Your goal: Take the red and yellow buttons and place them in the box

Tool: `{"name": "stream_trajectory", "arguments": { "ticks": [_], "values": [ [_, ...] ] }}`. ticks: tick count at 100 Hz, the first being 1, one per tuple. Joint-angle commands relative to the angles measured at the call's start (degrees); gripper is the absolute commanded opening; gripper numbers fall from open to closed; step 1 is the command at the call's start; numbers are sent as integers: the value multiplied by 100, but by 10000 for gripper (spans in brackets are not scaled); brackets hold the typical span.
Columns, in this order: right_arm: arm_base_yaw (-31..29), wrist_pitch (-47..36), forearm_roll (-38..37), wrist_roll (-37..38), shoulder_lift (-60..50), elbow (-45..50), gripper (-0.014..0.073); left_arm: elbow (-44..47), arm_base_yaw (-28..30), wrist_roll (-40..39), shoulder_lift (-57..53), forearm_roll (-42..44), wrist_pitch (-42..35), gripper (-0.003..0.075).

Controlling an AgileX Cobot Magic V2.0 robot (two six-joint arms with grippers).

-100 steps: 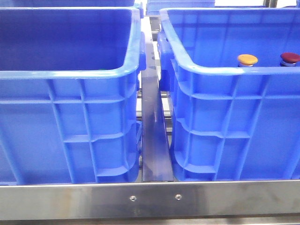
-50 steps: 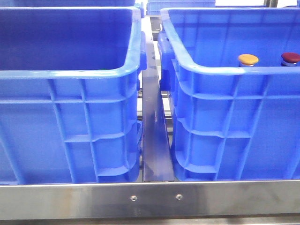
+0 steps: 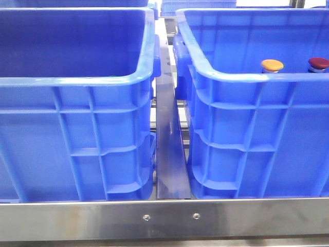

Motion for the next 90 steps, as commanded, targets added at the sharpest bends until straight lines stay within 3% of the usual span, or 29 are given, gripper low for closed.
{"name": "stream_trajectory", "arguments": {
  "ticks": [1, 10, 18, 23, 31, 33, 40, 43, 50, 59, 90],
  "values": [
    [78, -321, 617, 8, 27, -161, -67, 271, -14, -42, -187, -3, -482, -19],
    [78, -1203, 409, 86, 27, -161, -67, 271, -14, -42, -187, -3, -482, -19],
    [78, -1411, -1012, 1130, 13, -207, -67, 271, -14, -42, -187, -3, -482, -19],
    [78, -1424, -2448, 2490, -15, -265, -67, 271, -14, -42, -187, -3, -482, -19],
    [78, -1465, -5088, 5540, -125, -330, -67, 271, -14, -42, -187, -3, -482, -19],
    [78, -1509, -6044, 6329, -182, -330, -67, 271, -14, -42, -187, -3, -482, -19],
    [78, -1619, -8031, 8642, -347, -330, -67, 271, -14, -42, -187, -3, -482, -19],
    [56, -1619, -8960, 9385, -417, -330, -67, 271, -14, -42, -187, -3, -482, -19],
    [-31, -1463, -10336, 10776, -526, -304, -67, 271, -14, -42, -187, -3, -482, -19],
    [-188, -1449, -11003, 11608, -685, -88, -67, 271, -14, -42, -187, -3, -482, -19],
    [-656, -3125, -10873, 11619, -1854, 1729, -67, 271, -14, -42, -187, -3, -482, -19]
  ]
}}
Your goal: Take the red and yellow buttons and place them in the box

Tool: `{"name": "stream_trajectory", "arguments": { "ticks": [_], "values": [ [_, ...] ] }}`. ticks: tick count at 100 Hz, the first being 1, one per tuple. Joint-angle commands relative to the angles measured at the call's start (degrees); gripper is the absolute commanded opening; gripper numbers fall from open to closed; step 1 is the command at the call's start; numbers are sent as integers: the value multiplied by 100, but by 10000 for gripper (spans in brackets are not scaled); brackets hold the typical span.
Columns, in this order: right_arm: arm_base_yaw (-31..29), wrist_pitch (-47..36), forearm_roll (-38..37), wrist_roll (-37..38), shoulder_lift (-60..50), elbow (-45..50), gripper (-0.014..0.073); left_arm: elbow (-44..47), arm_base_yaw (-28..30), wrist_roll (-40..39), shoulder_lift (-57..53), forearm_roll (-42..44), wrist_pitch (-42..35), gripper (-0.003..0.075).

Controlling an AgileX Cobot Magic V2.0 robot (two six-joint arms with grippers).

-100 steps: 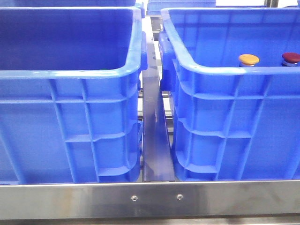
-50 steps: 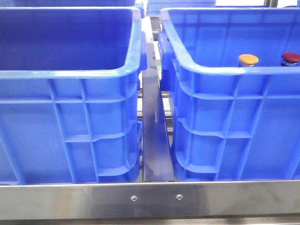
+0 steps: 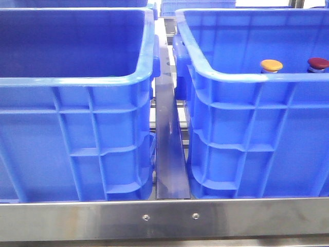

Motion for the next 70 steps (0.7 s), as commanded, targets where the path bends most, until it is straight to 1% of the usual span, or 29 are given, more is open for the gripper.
{"name": "stream_trajectory", "arguments": {
  "ticks": [1, 3, 4, 7, 14, 25, 70],
  "values": [
    [-153, -887, -48, 44, -251, 315, -67, 271, -14, -42, -187, -3, -482, -19],
    [-175, -903, -43, 44, -354, 359, -67, 271, -14, -42, -187, -3, -482, -19],
    [-185, -699, -54, 44, -391, 343, -67, 271, -14, -42, -187, -3, -482, -19],
    [-182, -426, -83, 44, -574, 320, -67, 271, -14, -42, -187, -3, -482, -19],
    [-182, -165, -83, 31, -965, 328, -67, 271, -14, -42, -187, -3, -482, -19],
    [-182, -2, -61, 31, -912, 328, -67, 271, -14, -42, -187, -3, -482, -19],
    [-182, -76, -61, 31, -915, 328, -67, 271, -14, -42, -187, -3, -482, -19]
  ]
}}
